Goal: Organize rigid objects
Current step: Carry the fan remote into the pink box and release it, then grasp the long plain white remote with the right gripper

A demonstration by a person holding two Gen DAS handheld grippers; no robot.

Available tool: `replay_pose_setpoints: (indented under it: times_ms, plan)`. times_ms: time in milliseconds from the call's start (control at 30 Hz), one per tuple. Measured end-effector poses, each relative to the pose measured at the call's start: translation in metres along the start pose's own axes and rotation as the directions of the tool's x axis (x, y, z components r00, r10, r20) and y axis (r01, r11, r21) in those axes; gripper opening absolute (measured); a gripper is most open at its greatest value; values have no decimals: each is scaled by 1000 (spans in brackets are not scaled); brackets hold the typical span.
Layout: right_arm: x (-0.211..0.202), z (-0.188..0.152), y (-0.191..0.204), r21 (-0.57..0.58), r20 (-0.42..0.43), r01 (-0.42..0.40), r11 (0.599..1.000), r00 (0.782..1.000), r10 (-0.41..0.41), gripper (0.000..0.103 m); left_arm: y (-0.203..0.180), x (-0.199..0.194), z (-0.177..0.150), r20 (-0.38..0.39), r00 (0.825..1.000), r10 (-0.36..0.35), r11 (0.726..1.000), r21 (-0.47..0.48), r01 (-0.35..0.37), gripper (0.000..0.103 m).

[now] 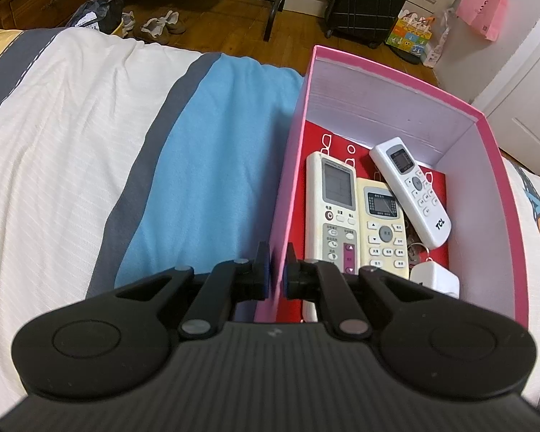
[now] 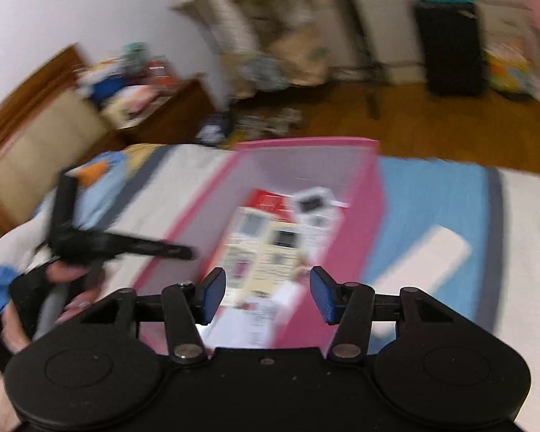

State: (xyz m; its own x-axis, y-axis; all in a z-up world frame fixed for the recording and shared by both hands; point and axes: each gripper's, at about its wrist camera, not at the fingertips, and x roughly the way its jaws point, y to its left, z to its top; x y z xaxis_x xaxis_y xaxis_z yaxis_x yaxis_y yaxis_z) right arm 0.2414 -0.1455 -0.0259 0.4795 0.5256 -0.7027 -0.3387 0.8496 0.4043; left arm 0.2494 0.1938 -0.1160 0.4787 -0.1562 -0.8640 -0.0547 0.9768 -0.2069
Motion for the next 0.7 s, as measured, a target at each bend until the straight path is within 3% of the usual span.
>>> replay_pose_setpoints:
  times_ms: [67,167,233,367,467,700]
  plan:
    - [2,2,-22,127,-41,64,990,997,-59,57,0,0,0,0,1000,0,1000,0,0,6]
    - [9,-4,-53,300,-105,178,937,983,-154,58,1,0,0,1,1000,-2,1000,-7,2,6]
    - [15,-11,-60,323,-129,256,911,966,-226,58,1,1,0,1,1000,-4,1000,-10,4,6]
    - [35,-14,-66,356,-142,276,893,960,-240,59,1,1,0,2,1000,-4,1000,-9,4,6]
    - [53,-4,-67,319,-147,320,892,946,-287,62,1,2,0,2,1000,-5,1000,-8,5,6]
    - [92,6,-93,418,-173,395,818,919,-355,67,3,1,1,1,1000,-14,1000,-16,14,6]
